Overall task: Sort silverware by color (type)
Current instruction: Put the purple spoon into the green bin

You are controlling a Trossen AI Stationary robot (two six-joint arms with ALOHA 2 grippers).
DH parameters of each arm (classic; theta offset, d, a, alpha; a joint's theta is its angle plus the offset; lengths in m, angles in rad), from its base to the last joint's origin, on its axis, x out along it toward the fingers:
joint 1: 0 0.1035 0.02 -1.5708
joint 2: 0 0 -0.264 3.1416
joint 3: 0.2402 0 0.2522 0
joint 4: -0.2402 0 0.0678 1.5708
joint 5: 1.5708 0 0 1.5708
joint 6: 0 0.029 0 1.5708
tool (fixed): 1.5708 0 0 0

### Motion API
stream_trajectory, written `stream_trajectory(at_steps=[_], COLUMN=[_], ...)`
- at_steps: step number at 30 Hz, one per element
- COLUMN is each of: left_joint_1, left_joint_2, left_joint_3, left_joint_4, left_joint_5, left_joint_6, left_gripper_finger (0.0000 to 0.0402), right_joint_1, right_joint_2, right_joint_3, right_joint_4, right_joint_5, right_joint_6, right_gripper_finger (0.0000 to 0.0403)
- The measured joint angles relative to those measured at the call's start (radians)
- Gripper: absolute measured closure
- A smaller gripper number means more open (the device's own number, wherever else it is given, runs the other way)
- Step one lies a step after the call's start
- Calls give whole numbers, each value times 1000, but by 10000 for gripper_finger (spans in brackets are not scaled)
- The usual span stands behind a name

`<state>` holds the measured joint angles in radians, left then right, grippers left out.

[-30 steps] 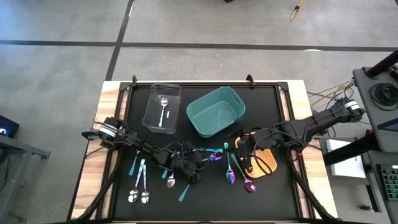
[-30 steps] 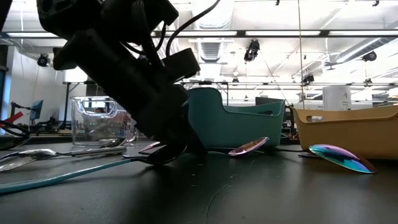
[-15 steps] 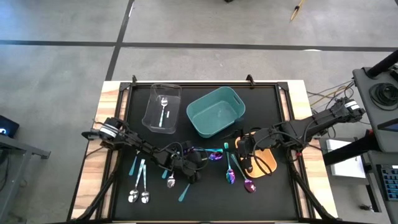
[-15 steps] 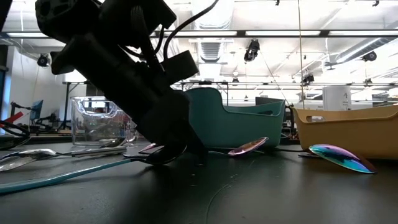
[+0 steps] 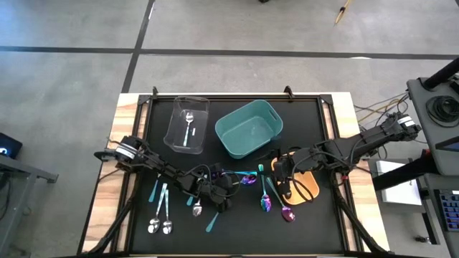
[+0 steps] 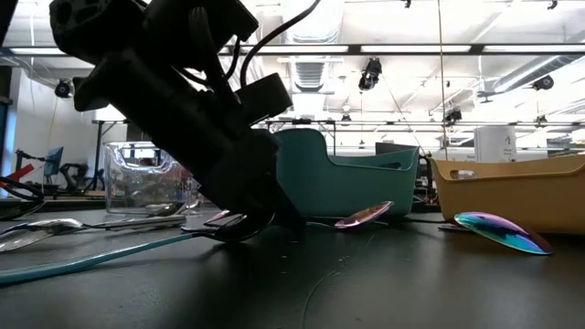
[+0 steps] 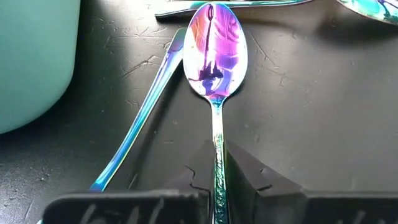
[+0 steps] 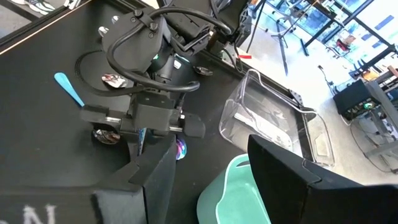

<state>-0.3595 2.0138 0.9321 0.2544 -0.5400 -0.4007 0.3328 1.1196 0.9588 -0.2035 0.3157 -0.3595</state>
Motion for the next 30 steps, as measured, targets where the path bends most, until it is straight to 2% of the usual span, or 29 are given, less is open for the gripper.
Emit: stream_trajectory(at_steps=[8,15,22,25,30], left_joint_1=[-16,-20,-13,4,67], left_joint_2=[-55,-158,-340,-423,-515], left_joint_3=[-1,0,0,0,1], left_joint_4=[-41,-79,-228,-277,-258], left_joint_5=[8,-20,-55,-102,-125], left_joint_6=[39,74,126,161,241], left_gripper_finger=[398,399,399,399,399], right_joint_1=[0,0,0,0,0], right_joint_2=[0,0,0,0,-9], right_joint_3=[0,0,0,0,0], right_joint_4=[-1,-3,-7,-8,-47], right_joint_5=[0,0,0,0,0], right_joint_6=[0,6,8,8,18], right_gripper_finger=[211,211,211,211,211])
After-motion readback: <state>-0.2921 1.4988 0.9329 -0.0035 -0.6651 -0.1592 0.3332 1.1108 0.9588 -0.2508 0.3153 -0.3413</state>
